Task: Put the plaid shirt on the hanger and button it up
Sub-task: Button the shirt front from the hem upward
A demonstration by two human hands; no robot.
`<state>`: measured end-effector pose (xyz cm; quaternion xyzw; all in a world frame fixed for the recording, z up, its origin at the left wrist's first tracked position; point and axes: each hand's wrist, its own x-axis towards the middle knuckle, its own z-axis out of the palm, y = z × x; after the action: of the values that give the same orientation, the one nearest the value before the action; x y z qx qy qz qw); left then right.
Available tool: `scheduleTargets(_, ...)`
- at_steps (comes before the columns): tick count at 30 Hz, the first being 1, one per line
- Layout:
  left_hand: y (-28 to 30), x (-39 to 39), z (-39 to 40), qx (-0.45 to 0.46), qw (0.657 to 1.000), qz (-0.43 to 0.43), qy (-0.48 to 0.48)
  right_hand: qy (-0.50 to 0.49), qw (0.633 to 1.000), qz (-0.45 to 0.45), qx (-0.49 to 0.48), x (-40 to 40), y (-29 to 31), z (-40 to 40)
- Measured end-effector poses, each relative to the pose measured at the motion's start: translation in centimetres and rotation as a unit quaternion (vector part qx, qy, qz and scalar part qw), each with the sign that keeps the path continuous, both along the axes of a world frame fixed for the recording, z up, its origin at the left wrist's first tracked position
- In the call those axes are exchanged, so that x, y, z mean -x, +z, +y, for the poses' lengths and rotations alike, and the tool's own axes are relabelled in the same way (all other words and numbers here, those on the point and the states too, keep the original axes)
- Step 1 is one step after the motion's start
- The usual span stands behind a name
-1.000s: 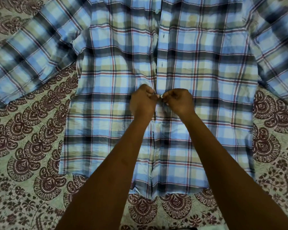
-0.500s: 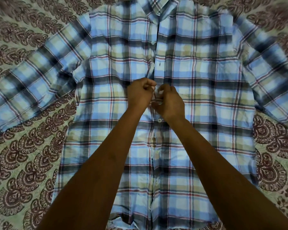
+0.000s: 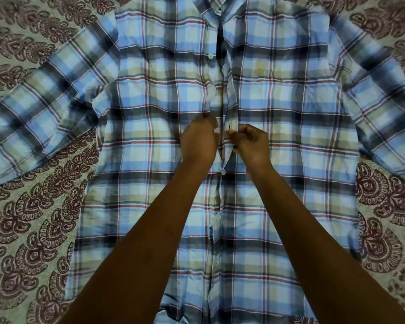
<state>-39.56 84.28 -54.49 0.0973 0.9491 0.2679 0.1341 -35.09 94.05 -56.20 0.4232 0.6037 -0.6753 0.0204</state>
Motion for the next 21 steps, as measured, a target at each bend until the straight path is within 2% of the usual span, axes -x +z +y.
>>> scheduleTargets(3,0.0,-0.1,-0.4,0.021,0.999,-0.003,0.037,-0.011,1.000,0.005,0.006,0.0,0.1,0.0)
scheduleTargets(8,0.5,0.1,0.1,0.075,0.996,-0.022,0.033,-0.023,0.999,0.012,0.024,-0.3,0.1,-0.2)
scheduleTargets(11,0.5,0.7,0.8,0.021,0.994,-0.068,0.078,-0.023,0.999,0.010,0.027,-0.4,0.1,-0.4)
scheduleTargets(15,0.3,0.5,1.6,-0.117,0.981,-0.109,0.113,-0.005,1.000,0.026,0.009,-0.6,-0.1,-0.5)
scheduleTargets(19,-0.2,0.4,1.5,-0.158,0.964,-0.121,0.177,0.018,0.999,0.032,-0.018,-0.9,-0.4,-0.8)
scheduleTargets(21,-0.2,0.5,1.7,-0.147,0.965,-0.125,0.176,0.026,0.999,0.037,-0.026,-1.0,-0.6,-0.9)
